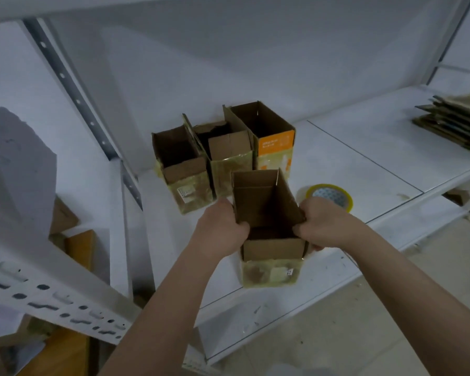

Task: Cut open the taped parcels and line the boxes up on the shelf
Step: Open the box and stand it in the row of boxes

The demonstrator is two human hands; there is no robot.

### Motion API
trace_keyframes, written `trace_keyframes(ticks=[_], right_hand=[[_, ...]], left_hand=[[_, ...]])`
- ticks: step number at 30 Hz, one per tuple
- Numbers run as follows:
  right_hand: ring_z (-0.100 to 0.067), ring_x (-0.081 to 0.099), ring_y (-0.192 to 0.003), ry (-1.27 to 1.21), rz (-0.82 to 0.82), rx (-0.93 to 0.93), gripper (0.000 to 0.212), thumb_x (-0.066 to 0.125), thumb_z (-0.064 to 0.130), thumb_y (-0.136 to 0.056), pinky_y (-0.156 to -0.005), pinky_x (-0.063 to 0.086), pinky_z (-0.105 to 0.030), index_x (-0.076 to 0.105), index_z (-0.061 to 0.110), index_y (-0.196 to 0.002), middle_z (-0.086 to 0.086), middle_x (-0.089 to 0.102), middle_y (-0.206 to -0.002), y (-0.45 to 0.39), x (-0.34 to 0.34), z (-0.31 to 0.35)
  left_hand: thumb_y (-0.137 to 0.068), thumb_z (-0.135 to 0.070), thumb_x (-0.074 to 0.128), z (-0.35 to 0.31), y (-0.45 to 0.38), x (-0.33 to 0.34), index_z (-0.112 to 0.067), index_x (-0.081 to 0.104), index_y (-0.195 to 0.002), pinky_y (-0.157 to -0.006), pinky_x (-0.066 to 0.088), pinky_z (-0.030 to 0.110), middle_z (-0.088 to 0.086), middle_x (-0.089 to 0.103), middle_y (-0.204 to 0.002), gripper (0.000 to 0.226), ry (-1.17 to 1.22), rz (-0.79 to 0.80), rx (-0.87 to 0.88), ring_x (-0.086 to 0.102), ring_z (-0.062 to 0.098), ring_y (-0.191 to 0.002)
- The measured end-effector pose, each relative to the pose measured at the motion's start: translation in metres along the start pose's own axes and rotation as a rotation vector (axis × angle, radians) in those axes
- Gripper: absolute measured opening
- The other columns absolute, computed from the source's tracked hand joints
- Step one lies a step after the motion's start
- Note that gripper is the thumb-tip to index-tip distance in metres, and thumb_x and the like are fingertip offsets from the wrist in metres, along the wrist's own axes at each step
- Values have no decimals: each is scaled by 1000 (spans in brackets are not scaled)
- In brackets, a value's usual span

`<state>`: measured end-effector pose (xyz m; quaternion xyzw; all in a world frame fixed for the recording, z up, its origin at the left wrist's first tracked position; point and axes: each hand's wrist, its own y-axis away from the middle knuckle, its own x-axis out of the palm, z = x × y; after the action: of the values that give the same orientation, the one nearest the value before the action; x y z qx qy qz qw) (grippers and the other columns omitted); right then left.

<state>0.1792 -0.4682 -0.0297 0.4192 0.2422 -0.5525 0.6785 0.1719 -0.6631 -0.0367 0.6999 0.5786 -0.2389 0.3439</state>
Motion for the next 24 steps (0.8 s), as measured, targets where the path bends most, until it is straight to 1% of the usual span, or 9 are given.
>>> trace_keyframes(ticks=[4,6,8,11,14,17,19,21,24], right_hand=[[-17,67,-48,3,-119,29,13,57,10,-81,-53,58,-33,67,3,-80,-10,70,-60,10,-33,0],[-15,66,-47,55,-228,36,12,59,15,-80,-53,55,-29,67,7,-76,-6,68,-55,16,-55,-5],[-19,67,-54,107,-332,46,12,60,17,-79,-61,58,-34,68,8,-77,-5,68,-56,19,-77,-12],[-23,68,-62,103,-443,61,12,61,17,-80,-70,59,-42,68,7,-80,-7,69,-61,14,-110,-34],[-31,67,-70,90,-536,54,12,58,15,-82,-71,57,-43,67,6,-82,-10,68,-68,-2,-140,-59],[-33,57,-75,171,-644,55,13,56,16,-84,-56,41,-31,64,6,-87,-10,58,-75,-26,-166,-85],[-32,54,-72,200,-650,62,14,54,14,-85,-51,33,-26,64,4,-88,-10,57,-74,-45,-184,-101],[-32,54,-73,202,-633,57,15,54,13,-85,-52,34,-27,64,3,-87,-12,59,-78,-66,-198,-113],[-34,55,-81,199,-619,43,14,53,13,-84,-63,39,-32,62,4,-86,-15,60,-88,-98,-207,-128]], left_hand=[[-88,-25,59,-29,-6,-10,-11,49,-108,-68,59,45,5,63,-91,26,6,-86,127,65,25,-78],[-87,-26,58,-50,-11,-9,-14,50,-100,-61,55,37,1,60,-83,19,6,-103,215,65,24,-75],[-88,-26,57,-73,-21,-4,-20,49,-92,-53,45,27,-5,57,-76,11,15,-134,307,62,16,-69],[-91,-28,58,-109,-41,7,-21,47,-103,-50,40,25,-9,56,-76,18,40,-170,392,57,7,-64],[-91,-29,58,-142,-66,18,-15,48,-107,-51,39,25,-7,55,-76,24,45,-189,452,54,7,-64],[-89,-31,61,-172,-91,30,-13,48,-107,-61,50,34,-1,62,-81,28,79,-203,484,60,14,-70],[-89,-31,61,-193,-111,39,-12,48,-109,-71,53,39,4,66,-89,30,79,-210,474,64,18,-79],[-91,-29,60,-207,-132,48,-10,47,-112,-77,54,41,7,66,-95,31,66,-201,445,64,21,-85],[-92,-25,59,-217,-162,64,-7,46,-115,-77,53,41,11,65,-100,32,39,-211,388,64,25,-89]])
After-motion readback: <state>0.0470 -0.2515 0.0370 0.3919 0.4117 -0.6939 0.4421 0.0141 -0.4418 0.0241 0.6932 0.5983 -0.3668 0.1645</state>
